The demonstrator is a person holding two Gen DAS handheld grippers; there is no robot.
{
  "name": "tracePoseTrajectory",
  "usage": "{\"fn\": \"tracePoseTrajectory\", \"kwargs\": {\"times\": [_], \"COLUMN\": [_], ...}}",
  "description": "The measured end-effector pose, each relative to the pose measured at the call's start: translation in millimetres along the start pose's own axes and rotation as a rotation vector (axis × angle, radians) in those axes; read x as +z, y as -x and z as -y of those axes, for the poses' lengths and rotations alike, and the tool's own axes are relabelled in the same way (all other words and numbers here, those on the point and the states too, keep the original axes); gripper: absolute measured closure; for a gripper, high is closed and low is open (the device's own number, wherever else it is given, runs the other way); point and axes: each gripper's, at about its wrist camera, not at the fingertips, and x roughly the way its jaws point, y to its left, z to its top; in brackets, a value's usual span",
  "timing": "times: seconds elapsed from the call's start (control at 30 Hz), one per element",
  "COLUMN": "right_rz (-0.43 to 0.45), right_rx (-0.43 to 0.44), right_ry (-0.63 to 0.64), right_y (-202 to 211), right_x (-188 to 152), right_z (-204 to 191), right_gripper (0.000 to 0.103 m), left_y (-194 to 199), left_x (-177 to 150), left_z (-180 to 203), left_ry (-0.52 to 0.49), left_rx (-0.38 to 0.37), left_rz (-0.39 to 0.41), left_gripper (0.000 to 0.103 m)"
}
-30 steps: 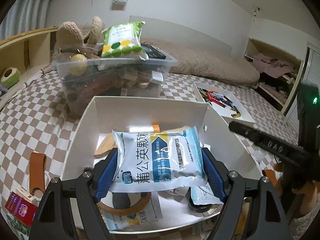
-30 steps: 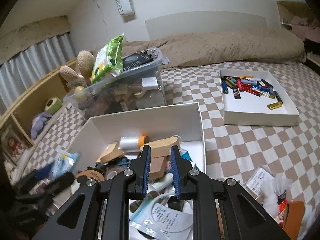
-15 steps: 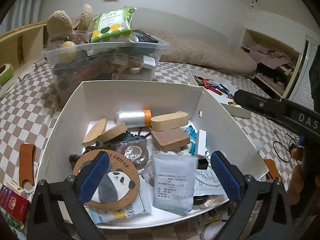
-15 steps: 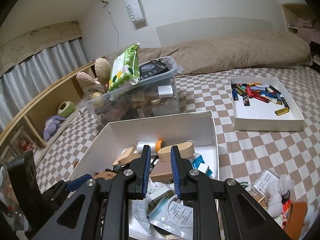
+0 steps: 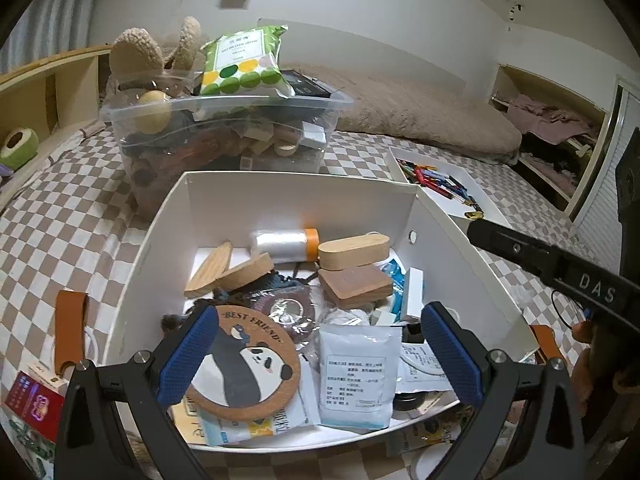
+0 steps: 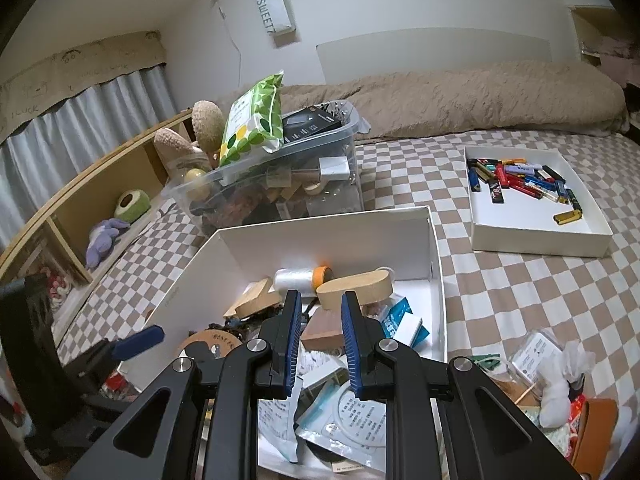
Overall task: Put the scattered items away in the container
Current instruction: 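Open right tool to drop the matchbox while left tool releases the packets into the box, then pull both tools back up and away from the shoes box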
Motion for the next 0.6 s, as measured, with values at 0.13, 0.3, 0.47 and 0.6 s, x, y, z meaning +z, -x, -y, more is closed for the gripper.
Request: {"fn": "tracePoseTrajectory", "kwargs": {"times": [0.13, 0.3, 0.47, 0.6], "right_rz": [-0.002, -0.011, 0.029, 0.024], "right_rx": [-0.005, -0.048, -0.137, -0.139], "right_ry": [0.007, 0.015, 0.012, 0.024], "right_y": [1, 2, 11, 13], "right_x": [-4, -9, -15, -20], "right_z": [-1, 1, 7, 10], "right_gripper": [0.083, 0.08, 0.0, 0.0], "left_y": [5, 9, 11, 12], "left_x": [2, 3, 3, 3], "left_z": [-3, -8, -12, -14], "left_ry": [0.005, 0.016, 0.021, 0.023], "left_rx": [0.015, 0.029, 0.041, 0.054], "left_rz": [0.013, 0.02, 0.02, 0.023], "left_gripper": [0.001, 0.001, 0.001, 0.0]}}
